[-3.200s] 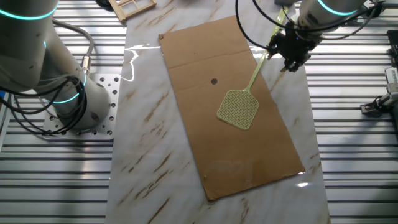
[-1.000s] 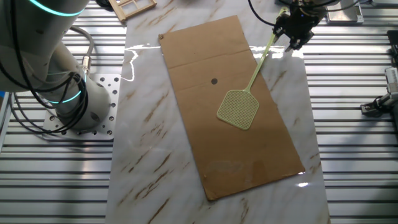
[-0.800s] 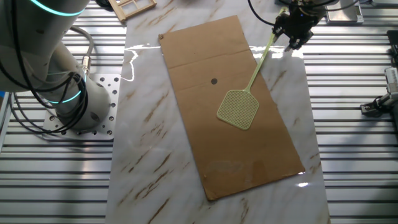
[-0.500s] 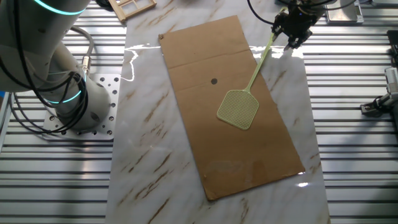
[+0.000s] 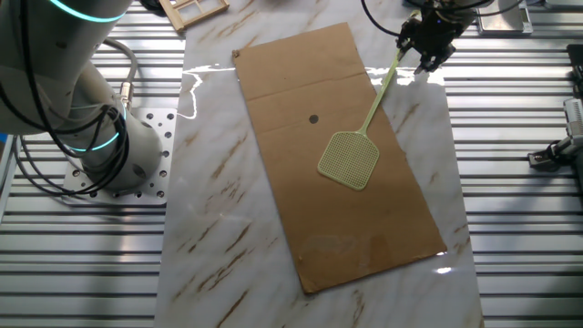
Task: Swat with a flyswatter
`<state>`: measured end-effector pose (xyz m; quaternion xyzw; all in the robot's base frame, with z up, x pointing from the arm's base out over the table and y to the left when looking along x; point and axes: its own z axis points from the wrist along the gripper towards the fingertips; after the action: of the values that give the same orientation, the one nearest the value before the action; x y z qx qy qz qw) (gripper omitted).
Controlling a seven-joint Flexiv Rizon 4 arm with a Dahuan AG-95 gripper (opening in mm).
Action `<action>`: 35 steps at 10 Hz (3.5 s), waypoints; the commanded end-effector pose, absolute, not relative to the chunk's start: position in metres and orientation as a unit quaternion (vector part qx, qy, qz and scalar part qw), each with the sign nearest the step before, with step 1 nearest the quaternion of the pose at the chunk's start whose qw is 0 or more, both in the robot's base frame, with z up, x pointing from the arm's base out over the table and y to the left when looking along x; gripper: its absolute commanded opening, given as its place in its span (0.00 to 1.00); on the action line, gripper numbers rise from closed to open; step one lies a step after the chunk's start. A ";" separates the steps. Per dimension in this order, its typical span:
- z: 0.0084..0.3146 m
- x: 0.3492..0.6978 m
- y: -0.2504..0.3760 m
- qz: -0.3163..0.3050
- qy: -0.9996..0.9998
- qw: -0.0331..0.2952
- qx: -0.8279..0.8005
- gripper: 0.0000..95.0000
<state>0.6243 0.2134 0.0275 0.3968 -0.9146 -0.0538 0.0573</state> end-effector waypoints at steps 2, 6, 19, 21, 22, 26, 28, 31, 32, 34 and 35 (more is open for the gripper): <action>0.026 0.622 0.211 -0.050 -0.914 0.057 0.398 0.40; 0.024 0.619 0.207 -0.047 -0.907 0.059 0.415 0.40; 0.029 0.584 0.224 -0.051 -0.895 0.061 0.438 0.40; 0.024 0.588 0.229 -0.045 -0.897 0.058 0.436 0.40; 0.022 0.589 0.231 -0.044 -0.898 0.058 0.434 0.40; 0.019 0.592 0.234 -0.035 -0.899 0.059 0.432 0.40; 0.018 0.593 0.234 -0.029 -0.899 0.060 0.432 0.20; 0.015 0.594 0.231 -0.028 -0.898 0.057 0.435 0.20; 0.014 0.594 0.231 -0.028 -0.898 0.057 0.435 0.20; 0.013 0.594 0.230 -0.028 -0.898 0.055 0.437 0.20; 0.012 0.593 0.230 -0.027 -0.898 0.054 0.436 0.20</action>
<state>0.5924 0.2295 0.0119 0.4352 -0.8983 -0.0274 0.0539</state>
